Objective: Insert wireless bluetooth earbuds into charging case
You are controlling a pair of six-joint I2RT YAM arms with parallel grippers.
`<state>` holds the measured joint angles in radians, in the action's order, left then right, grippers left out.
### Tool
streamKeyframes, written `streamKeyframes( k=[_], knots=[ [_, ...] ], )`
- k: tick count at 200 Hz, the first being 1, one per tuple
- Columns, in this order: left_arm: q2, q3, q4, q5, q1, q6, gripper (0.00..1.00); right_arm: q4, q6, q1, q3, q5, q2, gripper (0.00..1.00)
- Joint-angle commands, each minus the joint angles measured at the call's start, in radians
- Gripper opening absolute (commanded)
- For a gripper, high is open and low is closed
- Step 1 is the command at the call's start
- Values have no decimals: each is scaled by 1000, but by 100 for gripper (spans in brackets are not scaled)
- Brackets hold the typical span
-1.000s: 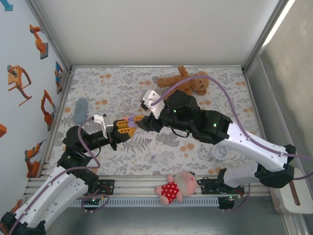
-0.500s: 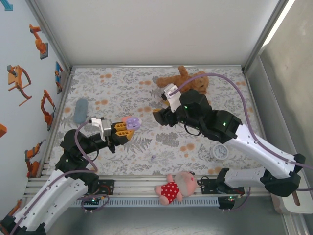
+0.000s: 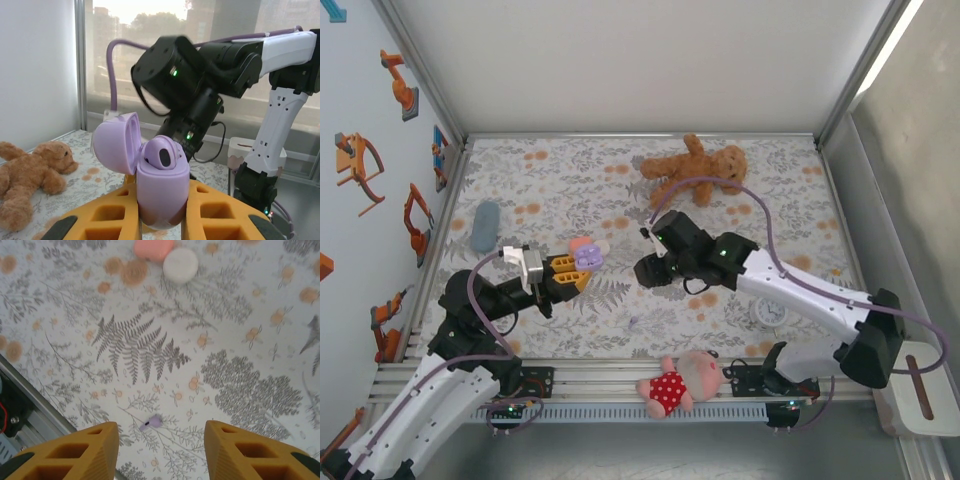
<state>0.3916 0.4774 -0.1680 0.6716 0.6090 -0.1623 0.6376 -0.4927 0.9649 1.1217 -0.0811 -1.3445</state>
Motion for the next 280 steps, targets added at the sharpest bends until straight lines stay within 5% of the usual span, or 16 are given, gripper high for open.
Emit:
streamKeyframes(
  k=[1,46,140,280],
  knots=[
    [-18,6,6,-5,6,16,0,-52,-108,-5,-55,-87,-44,46],
    [-31,6,20,-11,6,23,0,-166,-193,8,-148,-191,-187,45],
    [-48,6,41,-17,7,33,0,-21,-117,160,22,50,-439,59],
    [-50,8,50,-23,6,37,1,116,-70,207,83,133,-502,53]
  ],
)
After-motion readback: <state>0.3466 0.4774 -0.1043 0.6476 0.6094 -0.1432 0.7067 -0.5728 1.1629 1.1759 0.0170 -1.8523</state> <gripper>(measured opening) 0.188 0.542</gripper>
